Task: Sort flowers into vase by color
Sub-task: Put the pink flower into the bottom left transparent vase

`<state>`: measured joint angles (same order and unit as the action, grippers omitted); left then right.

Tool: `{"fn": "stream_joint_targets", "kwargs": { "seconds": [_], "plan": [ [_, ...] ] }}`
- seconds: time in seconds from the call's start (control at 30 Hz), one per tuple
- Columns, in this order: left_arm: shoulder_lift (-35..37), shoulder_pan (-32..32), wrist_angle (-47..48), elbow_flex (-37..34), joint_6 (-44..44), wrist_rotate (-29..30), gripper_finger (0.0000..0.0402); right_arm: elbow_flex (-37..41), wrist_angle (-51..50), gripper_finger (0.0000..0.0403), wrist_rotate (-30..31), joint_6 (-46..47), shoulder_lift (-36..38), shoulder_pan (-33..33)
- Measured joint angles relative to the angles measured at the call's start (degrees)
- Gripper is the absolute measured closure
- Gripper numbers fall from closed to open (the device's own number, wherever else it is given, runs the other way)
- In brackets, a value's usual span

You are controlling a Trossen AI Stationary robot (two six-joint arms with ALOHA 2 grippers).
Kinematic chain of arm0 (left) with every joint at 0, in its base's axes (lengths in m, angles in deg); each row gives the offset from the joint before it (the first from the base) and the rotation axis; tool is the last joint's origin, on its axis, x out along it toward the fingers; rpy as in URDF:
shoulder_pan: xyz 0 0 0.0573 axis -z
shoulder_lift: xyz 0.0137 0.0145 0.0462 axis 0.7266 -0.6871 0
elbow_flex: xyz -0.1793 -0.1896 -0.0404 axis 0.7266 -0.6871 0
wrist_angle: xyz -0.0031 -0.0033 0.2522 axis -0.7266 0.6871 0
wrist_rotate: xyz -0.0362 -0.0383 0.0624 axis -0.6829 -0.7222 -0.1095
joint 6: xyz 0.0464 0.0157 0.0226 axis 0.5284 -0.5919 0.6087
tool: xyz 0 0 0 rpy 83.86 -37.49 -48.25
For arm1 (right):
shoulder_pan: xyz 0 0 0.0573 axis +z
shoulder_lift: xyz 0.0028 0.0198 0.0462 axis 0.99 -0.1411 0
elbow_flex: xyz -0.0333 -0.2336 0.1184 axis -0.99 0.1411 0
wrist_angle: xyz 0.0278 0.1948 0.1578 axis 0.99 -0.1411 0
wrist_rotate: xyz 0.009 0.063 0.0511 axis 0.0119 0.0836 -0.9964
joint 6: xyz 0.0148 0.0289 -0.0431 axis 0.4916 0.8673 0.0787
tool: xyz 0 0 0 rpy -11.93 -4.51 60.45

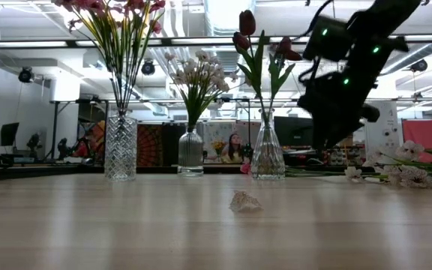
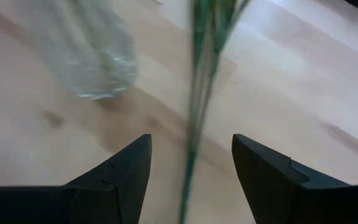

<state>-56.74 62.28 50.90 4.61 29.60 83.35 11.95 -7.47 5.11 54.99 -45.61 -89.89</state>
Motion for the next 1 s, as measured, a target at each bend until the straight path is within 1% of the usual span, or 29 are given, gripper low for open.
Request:
{"fn": "stream_joint_targets", "kwargs": {
  "seconds": [0.1, 0.23, 0.33, 0.67, 0.8, 1.0],
  "plan": [
    [0.0, 0.0, 0.0, 0.0, 0.0, 0.0, 0.0165, -0.3, 0.6, 0.0186, -1.3, -2.0, -2.9, -3.0],
    [0.0, 0.0, 0.0, 0.0, -0.2, 0.0, 0.0165, -0.3, 4.7, 0.0188, -4.1, -5.0, -6.1, -5.3],
    [0.0, 0.0, 0.7, 0.0, -0.8, 0.0, 0.0165, -0.4, 7.3, 0.0188, -4.7, -6.5, -8.4, -5.8],
    [0.0, 0.0, 2.1, 0.0, -1.5, 0.0, 0.0165, -0.4, 8.0, 0.0193, -3.9, -6.4, -14.1, -6.0],
    [-0.1, 0.0, 2.2, 0.0, -1.5, 0.0, 0.0165, -0.5, 8.4, 0.0225, -4.0, -6.4, -14.8, -6.2],
    [-0.2, 0.0, 2.6, 0.0, -1.8, 0.0, 0.0165, -0.4, 8.5, 0.0311, -4.0, -5.5, -14.8, -6.3]
  ]
}}
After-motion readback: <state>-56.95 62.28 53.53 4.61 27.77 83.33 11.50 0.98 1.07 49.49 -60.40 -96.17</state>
